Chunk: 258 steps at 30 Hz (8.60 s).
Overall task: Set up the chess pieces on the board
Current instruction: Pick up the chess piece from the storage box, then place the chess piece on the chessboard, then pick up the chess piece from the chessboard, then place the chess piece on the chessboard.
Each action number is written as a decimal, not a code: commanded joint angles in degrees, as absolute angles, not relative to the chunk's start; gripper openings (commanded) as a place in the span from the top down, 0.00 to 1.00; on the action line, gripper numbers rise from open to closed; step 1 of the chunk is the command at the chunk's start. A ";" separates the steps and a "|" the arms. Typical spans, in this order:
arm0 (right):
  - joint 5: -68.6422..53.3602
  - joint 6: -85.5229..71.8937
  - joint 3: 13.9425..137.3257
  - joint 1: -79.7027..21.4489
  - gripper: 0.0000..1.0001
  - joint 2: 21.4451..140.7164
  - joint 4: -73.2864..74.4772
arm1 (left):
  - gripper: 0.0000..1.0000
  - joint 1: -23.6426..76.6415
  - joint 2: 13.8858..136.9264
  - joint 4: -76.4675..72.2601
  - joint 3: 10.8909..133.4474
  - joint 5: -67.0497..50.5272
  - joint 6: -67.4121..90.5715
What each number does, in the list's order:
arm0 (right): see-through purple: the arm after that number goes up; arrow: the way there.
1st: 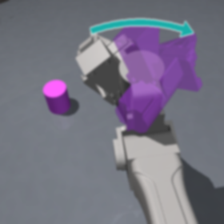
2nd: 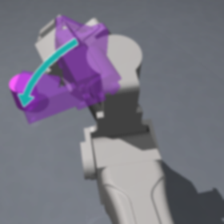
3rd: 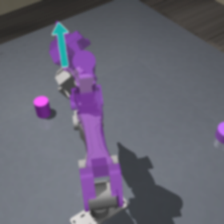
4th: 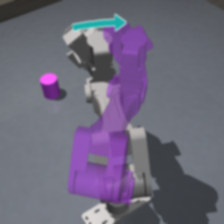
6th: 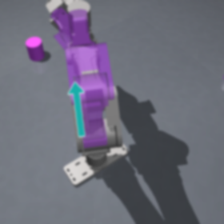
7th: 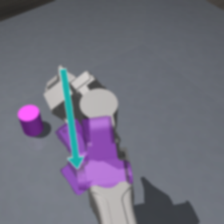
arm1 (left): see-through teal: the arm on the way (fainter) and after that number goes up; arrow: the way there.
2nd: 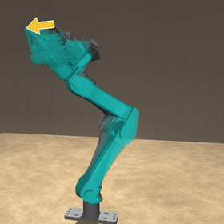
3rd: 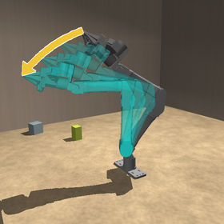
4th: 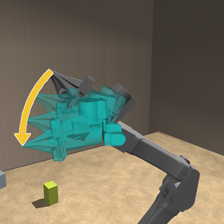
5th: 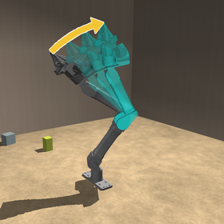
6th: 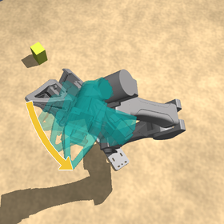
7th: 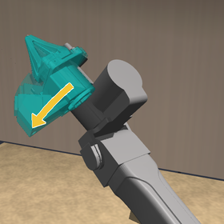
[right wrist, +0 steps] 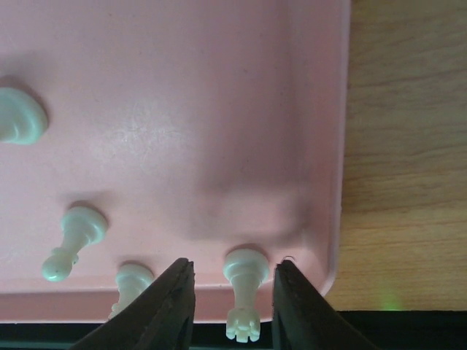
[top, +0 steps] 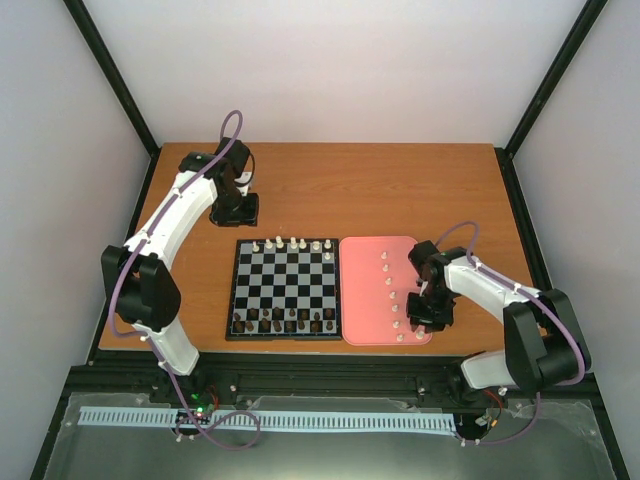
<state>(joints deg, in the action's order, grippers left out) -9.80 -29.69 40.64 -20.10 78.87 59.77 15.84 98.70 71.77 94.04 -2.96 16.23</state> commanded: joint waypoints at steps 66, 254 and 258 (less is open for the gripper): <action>-13.93 -13.77 135.90 -50.98 0.97 144.39 81.98 | 0.56 1.05 89.01 60.21 77.07 -6.73 25.01; -14.77 -7.65 71.19 -19.94 0.40 96.66 55.81 | 0.96 9.50 115.08 57.08 85.34 -4.92 18.30; -14.72 -7.60 71.11 -19.95 0.40 96.64 55.79 | 0.95 9.50 115.26 57.26 85.30 -4.57 18.04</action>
<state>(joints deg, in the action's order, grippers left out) -14.20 -8.32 70.67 -20.53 96.05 55.86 10.02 113.99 57.41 84.82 -4.38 19.35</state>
